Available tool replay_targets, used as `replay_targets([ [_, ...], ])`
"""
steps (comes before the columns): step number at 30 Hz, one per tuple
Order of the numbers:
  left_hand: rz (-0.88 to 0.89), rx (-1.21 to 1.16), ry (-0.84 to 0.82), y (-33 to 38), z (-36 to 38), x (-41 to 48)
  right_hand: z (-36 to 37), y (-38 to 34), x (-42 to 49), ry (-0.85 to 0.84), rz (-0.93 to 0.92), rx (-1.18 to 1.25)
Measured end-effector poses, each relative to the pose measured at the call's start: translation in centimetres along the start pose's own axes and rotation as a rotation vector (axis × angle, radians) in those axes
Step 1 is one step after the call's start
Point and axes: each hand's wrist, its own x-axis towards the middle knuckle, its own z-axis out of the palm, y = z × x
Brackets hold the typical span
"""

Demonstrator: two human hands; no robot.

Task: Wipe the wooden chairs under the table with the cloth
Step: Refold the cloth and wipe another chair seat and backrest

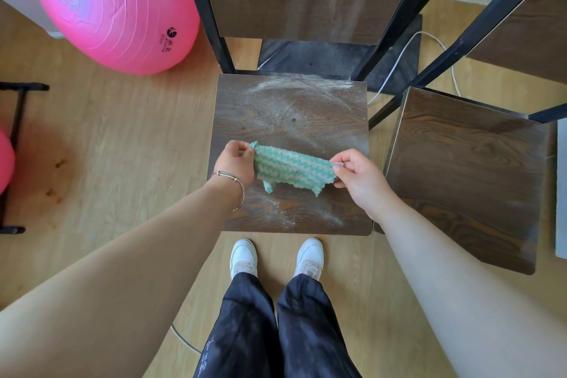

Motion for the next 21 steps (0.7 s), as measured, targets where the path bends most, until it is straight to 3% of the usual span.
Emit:
replay_targets([
  [6, -0.146, -0.167, -0.104, -0.1, 0.8, -0.6, -0.3, 0.1, -0.2, 0.102, 0.034, -0.056],
  [13, -0.140, -0.035, -0.191, -1.3, 0.9, -0.6, 0.1, 1.4, 0.0, 0.277, 0.060, -0.151],
  [15, -0.160, 0.009, -0.209, -2.1, 1.0, -0.6, 0.7, 2.1, 0.0, 0.310, 0.025, -0.313],
  [18, -0.171, 0.075, -0.187, -3.4, 1.3, -0.8, 2.4, 3.4, -0.5, 0.163, 0.010, -0.604],
  [21, -0.179, 0.165, -0.167, -4.5, 1.1, -0.8, 4.7, 4.7, -1.2, 0.035, 0.070, -0.651],
])
